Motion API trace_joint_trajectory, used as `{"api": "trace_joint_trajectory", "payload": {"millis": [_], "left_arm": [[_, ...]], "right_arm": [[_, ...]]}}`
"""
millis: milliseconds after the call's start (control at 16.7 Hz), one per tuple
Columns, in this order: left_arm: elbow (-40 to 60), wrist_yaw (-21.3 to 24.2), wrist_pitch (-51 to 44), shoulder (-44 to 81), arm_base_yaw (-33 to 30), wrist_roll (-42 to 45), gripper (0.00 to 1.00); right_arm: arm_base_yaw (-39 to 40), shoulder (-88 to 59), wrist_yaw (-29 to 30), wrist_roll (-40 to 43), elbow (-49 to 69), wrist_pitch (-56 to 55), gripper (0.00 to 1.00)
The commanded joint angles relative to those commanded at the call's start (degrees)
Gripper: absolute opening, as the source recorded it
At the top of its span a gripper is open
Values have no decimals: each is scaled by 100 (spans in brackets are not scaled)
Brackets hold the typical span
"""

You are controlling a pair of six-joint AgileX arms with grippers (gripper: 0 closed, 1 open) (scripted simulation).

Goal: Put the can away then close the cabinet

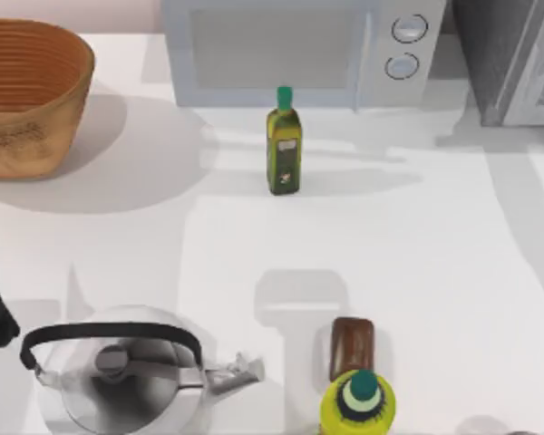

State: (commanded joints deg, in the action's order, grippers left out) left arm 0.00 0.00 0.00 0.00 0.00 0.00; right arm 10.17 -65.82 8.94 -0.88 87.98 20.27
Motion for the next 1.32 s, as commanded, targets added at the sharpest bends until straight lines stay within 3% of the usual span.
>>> {"api": "trace_joint_trajectory", "payload": {"millis": [300,840,1320], "left_arm": [[0,0,0,0,0,0,100],[0,0,0,0,0,0,100],[0,0,0,0,0,0,100]], "right_arm": [[43,-937,203,-12,1103,344,0],[39,-1129,193,-41,1379,388,0],[-43,-2724,-20,-38,3661,898,0]]}}
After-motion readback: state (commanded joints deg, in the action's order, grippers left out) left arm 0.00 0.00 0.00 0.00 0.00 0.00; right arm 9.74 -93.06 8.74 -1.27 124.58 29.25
